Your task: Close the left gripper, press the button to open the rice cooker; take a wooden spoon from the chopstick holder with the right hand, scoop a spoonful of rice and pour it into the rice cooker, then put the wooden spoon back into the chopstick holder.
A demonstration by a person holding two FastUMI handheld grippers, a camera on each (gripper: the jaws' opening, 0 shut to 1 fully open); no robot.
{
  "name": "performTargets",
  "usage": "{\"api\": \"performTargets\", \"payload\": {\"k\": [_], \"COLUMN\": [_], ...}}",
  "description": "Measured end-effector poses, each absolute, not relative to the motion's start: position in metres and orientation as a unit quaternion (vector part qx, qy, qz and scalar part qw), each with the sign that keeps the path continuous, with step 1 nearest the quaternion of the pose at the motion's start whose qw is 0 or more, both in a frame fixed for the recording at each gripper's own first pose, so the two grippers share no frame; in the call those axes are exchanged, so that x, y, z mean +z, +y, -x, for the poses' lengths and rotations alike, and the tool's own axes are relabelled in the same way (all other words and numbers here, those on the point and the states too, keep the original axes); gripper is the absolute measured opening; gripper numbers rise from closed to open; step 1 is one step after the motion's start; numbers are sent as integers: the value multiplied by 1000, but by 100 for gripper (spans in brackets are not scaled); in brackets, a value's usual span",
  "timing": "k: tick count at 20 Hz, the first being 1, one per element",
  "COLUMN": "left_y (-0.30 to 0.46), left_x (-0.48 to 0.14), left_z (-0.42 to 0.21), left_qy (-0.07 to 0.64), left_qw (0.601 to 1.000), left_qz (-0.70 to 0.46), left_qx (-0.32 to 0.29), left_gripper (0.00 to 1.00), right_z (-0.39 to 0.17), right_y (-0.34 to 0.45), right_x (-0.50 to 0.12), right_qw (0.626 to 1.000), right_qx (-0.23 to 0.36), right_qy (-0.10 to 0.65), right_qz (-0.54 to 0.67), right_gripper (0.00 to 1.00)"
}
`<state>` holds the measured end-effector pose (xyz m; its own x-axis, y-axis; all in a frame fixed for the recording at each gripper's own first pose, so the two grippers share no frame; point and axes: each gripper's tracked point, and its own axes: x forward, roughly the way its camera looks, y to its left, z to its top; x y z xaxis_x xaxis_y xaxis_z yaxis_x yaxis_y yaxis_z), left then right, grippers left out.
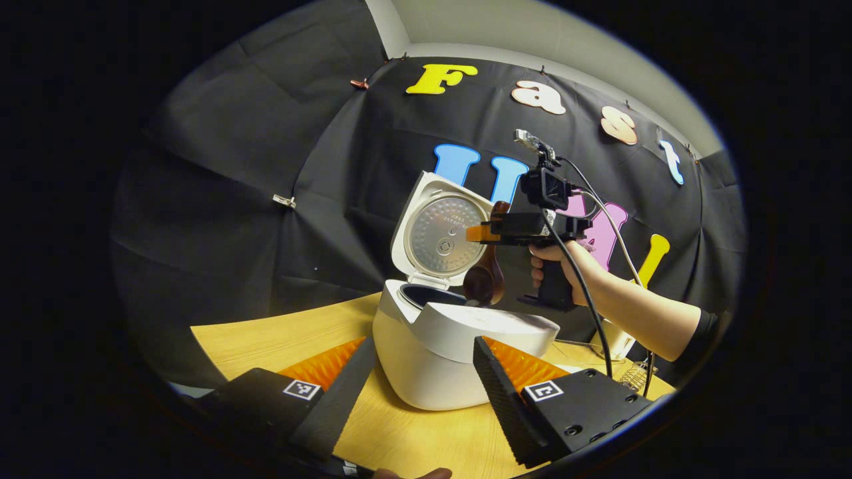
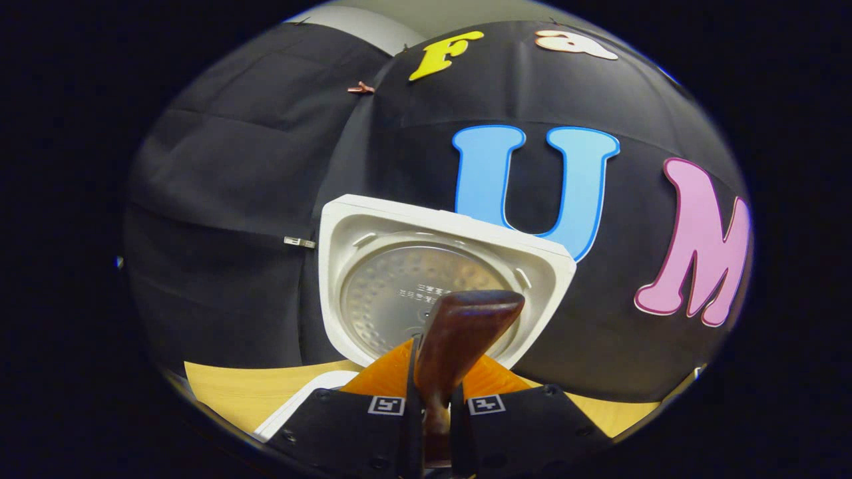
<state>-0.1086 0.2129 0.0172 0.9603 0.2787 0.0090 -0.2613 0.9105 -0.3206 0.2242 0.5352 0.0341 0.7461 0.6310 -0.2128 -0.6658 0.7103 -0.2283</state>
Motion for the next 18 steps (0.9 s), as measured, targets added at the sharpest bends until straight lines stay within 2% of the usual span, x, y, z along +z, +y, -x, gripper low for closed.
{"api": "performTargets", "payload": {"k": [4,9,18], "left_y": [214,217,217], "left_x": [21,25,59], "left_z": [114,114,88], "left_qy": [-30,-33,-53], "left_qw": [978,979,985], "left_qz": [148,143,91], "left_qx": [142,145,140], "left_gripper": [95,95,95], "right_z": [-224,-219,-212], "right_y": [541,533,435], "right_x": [24,28,79], "right_qw": [916,917,930], "right_qx": [361,368,348], "right_qy": [72,110,117], "right_qz": [160,103,18], "right_gripper": [19,19,20]}}
